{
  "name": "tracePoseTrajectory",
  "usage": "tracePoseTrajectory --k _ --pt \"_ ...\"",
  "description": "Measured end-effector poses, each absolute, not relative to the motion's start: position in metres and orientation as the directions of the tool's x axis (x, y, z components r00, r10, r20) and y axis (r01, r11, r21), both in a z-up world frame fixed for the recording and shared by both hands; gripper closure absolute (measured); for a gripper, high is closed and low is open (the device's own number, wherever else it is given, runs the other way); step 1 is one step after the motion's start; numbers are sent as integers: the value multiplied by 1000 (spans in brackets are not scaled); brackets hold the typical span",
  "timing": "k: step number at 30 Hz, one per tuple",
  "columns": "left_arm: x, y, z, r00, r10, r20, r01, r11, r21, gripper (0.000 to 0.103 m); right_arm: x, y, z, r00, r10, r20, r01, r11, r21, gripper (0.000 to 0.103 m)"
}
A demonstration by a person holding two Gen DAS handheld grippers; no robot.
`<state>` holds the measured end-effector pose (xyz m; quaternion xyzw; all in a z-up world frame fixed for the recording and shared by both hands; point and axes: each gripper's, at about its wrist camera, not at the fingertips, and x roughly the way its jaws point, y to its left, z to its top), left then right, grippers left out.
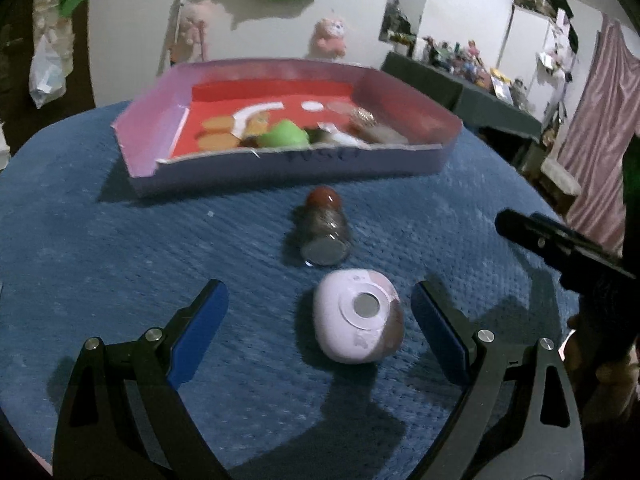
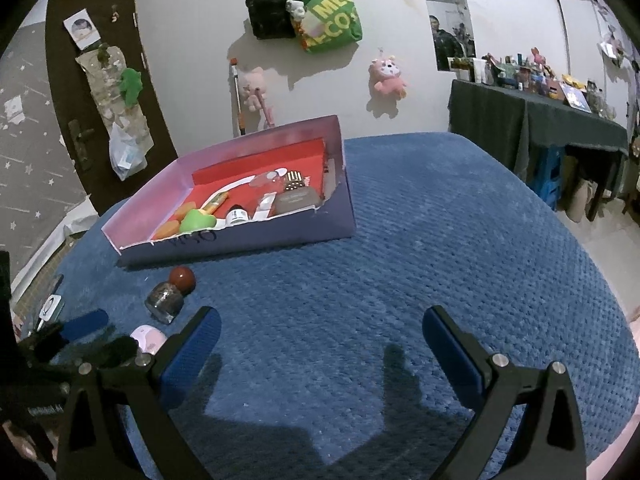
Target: Organize rigid objects
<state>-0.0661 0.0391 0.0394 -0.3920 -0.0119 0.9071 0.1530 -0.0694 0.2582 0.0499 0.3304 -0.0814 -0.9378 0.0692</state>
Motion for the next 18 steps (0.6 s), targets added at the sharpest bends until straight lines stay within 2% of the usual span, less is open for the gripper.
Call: tracePoseTrajectory --k 4,11,18 --pt "-69 47 31 -608 294 -737 -285 -948 -143 10 -71 260 48 -768 -184 -614 71 -976 204 0" --pt "-71 56 26 -635 204 -745 -273 -961 -31 10 -74 257 44 -757 -194 -624 81 -975 206 0" --pt "-79 31 31 -626 221 -748 -232 -968 -92 8 -73 252 42 -756 -182 -629 89 -980 177 0"
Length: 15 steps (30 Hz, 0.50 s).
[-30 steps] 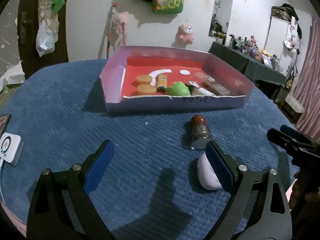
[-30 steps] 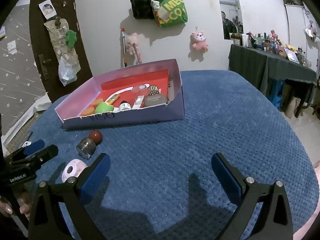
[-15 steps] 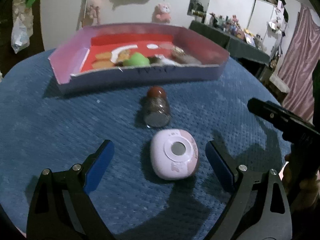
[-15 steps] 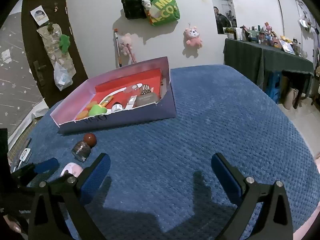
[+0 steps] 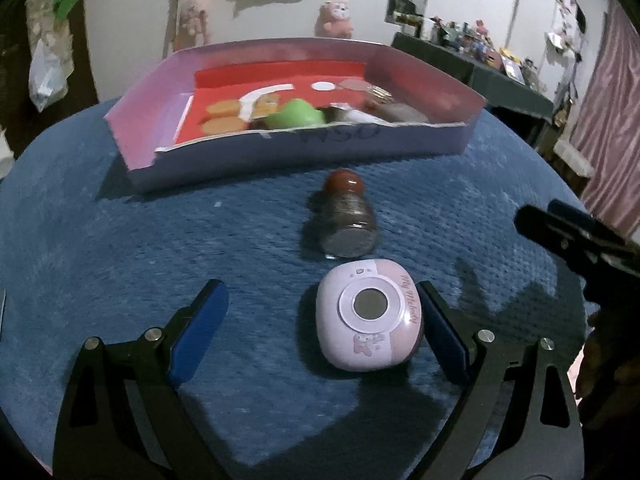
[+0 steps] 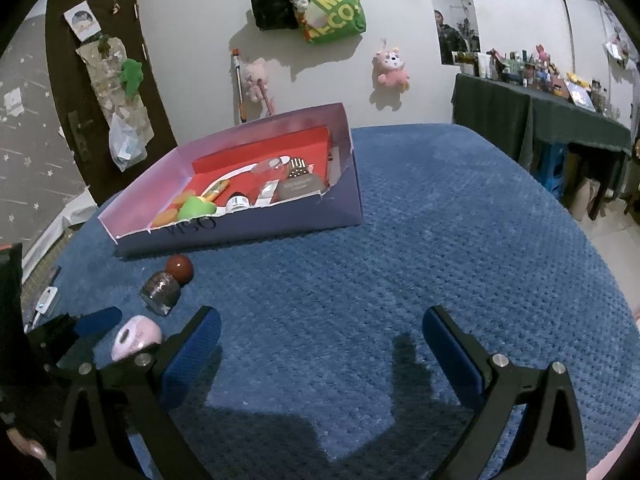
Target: Organize rigid objects
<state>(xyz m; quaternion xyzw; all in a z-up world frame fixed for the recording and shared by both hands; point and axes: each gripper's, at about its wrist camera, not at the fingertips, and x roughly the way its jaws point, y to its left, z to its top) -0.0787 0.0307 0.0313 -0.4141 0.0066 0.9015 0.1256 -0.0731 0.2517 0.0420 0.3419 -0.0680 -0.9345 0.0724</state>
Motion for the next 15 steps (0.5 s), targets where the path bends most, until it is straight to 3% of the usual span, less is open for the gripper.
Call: tracePoseTrajectory --k 6,15 --pt "-91 -2 35 -627 211 -750 -158 -977 -143 8 -77 240 39 -734 -229 -639 138 -972 190 0" --pt "-98 -27 43 -671 145 -727 -118 -989 -89 8 -87 225 42 -714 -285 -640 185 -958 220 0"
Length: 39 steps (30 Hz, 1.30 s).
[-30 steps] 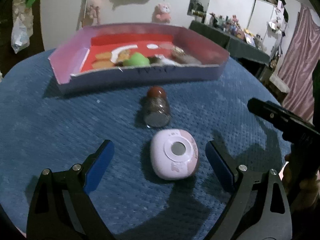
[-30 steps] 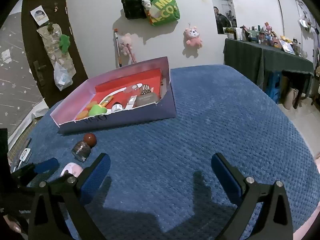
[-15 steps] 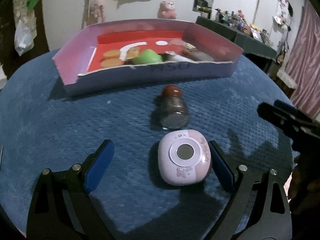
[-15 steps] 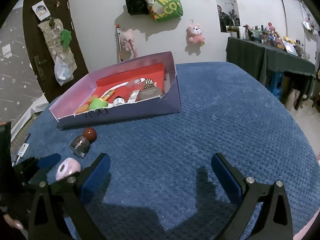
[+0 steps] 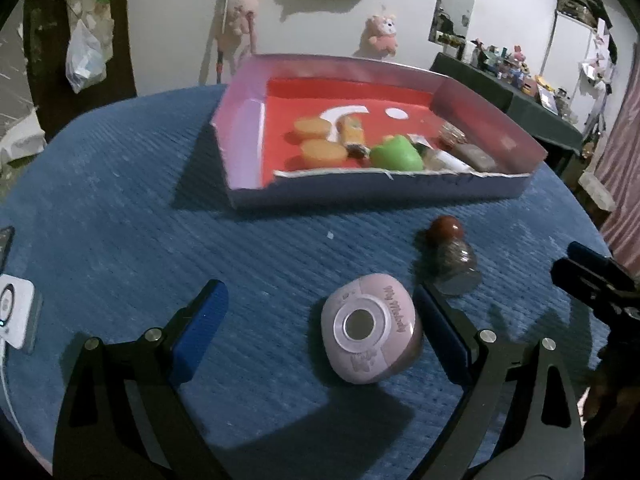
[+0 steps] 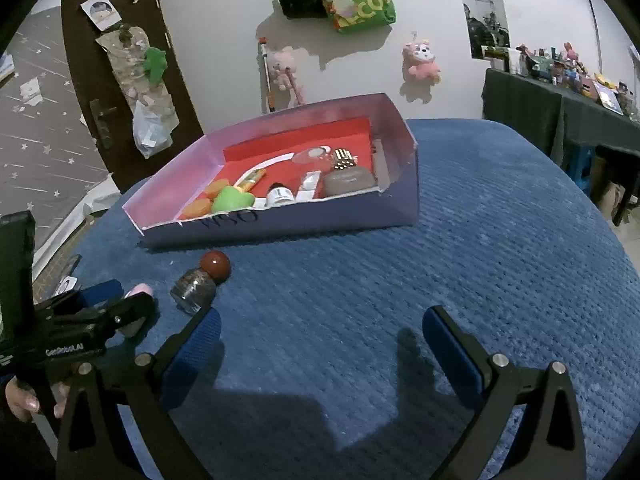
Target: Organize rigid objects
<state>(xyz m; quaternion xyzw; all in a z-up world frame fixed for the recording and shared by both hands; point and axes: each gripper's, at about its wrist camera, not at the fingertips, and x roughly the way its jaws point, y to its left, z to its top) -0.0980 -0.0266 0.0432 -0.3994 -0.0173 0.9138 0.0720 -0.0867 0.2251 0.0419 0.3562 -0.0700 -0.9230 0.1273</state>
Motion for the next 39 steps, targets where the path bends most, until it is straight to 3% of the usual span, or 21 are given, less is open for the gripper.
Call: tracePoseTrajectory --k 16,21,27,29,39 --pt "-95 -27 32 -634 188 -750 -166 -981 -106 8 -121 168 42 -609 -419 -673 301 -908 293 0" --pt "-93 -28 32 -632 202 -748 -183 -977 -109 8 -134 153 37 -579 -405 -708 292 -913 284 11" --pt "-94 -28 32 -628 227 -745 -193 -972 -133 10 -141 137 30 -560 -389 -731 292 -919 265 16" --pt "-94 -27 32 -625 239 -743 -202 -969 -142 10 -141 134 31 -563 -377 -735 294 -923 249 23" --pt "-93 -22 32 -624 250 -741 -214 -966 -145 11 -141 132 30 -562 -354 -748 307 -929 209 27"
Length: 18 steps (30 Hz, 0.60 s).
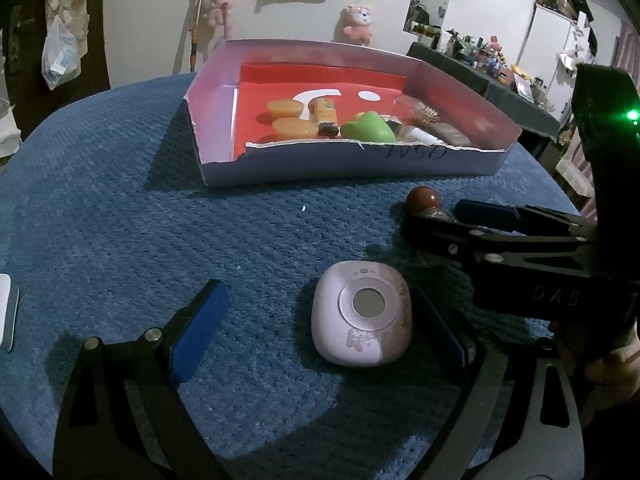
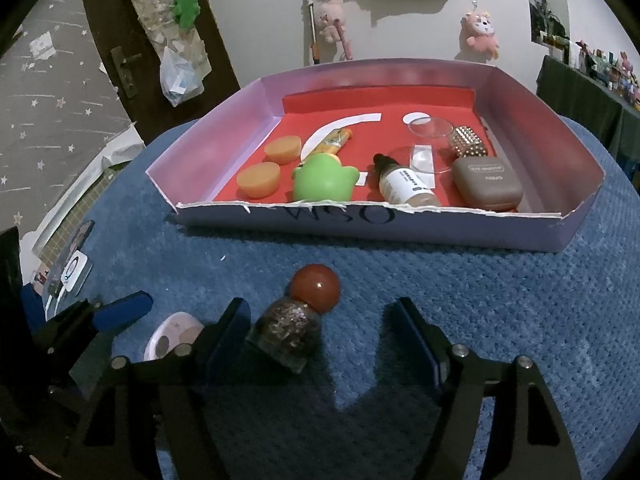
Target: Organize rigid objects
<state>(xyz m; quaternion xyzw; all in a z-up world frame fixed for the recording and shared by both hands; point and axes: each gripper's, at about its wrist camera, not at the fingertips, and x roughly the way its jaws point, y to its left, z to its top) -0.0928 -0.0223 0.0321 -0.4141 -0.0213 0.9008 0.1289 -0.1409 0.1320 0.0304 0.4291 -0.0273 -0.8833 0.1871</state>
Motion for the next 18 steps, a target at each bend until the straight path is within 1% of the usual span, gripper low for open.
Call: tracePoseTrajectory --k 1,3,4,5,6,7,8,12,18 --pt "-92 -22 32 -625 253 -738 -219 -965 -145 13 -141 132 30 -562 -351 -749 308 -929 204 27" --pt "-92 -18 32 -625 260 -736 -236 -962 -139 25 -140 128 30 -561 -343 -753 317 -930 187 30" --pt "-92 -17 32 -624 266 -735 -245 -959 -139 31 -140 126 30 -558 -349 -753 333 -925 183 37" --pt "-92 -16 33 -622 272 -734 -252 -957 -140 37 -139 125 30 -550 -362 -753 346 -919 190 42" --pt "-91 -15 33 -620 286 -731 -263 -953 -150 49 -139 124 30 -544 -372 -752 359 -913 192 46" --pt "-91 -14 34 -611 305 -730 -275 -947 -165 53 -139 122 30 -535 -387 -751 372 -906 202 57" --pt "-90 -13 34 -609 314 -728 -282 -944 -172 57 -139 121 30 -516 -413 -750 387 -894 227 64" --pt "-88 -13 38 -620 302 -724 -276 -948 -159 57 -137 124 30 -510 -435 -742 403 -883 241 64" --pt "-81 -14 64 -666 310 -679 -286 -946 -151 57 -129 142 49 -547 -472 -691 398 -873 282 65"
